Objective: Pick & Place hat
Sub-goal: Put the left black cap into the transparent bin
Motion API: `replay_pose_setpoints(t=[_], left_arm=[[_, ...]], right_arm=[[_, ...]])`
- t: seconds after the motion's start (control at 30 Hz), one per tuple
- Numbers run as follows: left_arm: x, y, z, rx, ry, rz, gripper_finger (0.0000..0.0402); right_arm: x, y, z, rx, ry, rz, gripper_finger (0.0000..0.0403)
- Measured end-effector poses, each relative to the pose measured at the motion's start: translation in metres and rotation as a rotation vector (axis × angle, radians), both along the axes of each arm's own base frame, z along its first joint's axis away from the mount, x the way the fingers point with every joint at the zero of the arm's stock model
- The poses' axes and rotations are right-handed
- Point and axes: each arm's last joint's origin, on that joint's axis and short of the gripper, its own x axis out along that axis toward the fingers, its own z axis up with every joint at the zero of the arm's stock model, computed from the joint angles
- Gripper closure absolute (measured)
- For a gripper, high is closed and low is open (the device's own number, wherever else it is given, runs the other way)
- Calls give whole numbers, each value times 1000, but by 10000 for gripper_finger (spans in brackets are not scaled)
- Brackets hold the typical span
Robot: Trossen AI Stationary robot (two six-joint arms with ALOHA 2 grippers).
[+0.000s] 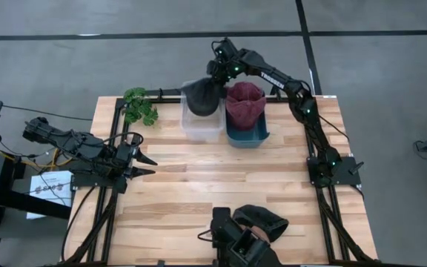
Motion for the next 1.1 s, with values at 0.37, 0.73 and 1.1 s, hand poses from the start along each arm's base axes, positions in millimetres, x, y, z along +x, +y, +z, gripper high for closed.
replay_pose_setpoints(t=[0.37,0.73,1.1], left_arm=[[0,0,0,0,0,0,284],[0,0,-1,1,6,0,284],[1,0,-2,1,19,2,284]], right_arm=[[12,16,0,68,-14,-8,358],[26,40,-4,-40,110,-49,248],[10,55,27,-53,125,-5,168]])
